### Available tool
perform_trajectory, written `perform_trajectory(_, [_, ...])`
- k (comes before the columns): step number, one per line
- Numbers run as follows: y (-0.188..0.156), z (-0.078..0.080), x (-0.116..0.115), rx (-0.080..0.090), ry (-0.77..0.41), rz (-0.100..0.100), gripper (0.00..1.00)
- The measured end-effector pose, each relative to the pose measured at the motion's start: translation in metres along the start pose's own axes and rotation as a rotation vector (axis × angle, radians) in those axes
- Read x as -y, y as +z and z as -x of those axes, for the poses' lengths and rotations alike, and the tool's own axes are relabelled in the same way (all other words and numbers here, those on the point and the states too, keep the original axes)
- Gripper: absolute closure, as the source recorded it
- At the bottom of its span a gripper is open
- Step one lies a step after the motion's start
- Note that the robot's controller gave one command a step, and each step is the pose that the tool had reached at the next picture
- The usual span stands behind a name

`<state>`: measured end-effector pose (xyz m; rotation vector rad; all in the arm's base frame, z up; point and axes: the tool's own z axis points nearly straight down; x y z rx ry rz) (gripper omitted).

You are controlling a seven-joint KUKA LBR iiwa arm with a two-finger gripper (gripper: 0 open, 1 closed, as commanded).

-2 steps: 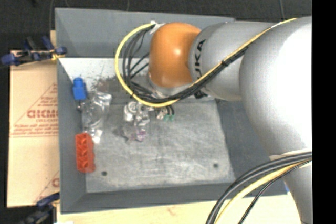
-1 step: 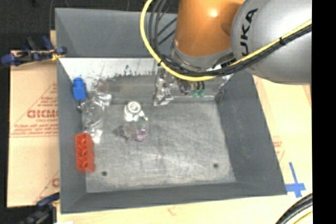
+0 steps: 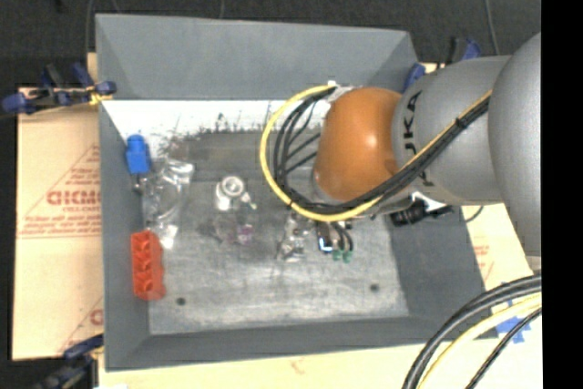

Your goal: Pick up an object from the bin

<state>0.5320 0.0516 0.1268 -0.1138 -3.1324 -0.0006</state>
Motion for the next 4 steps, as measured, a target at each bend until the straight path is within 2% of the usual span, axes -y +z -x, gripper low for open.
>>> perform_trajectory(1, [-0.028, 0.11, -0.028, 0.018, 0.047, 0.004, 1.0])
perform_trajectory(2, [-0.026, 0.107, -0.027, 0.012, 0.047, 0.002, 0.0])
perform_trajectory(3, [0.03, 0.11, -0.066, 0.007, -0.056, -0.002, 0.0])
perform_trajectory(4, [0.026, 0.112, -0.065, 0.015, -0.054, 0.0, 1.0])
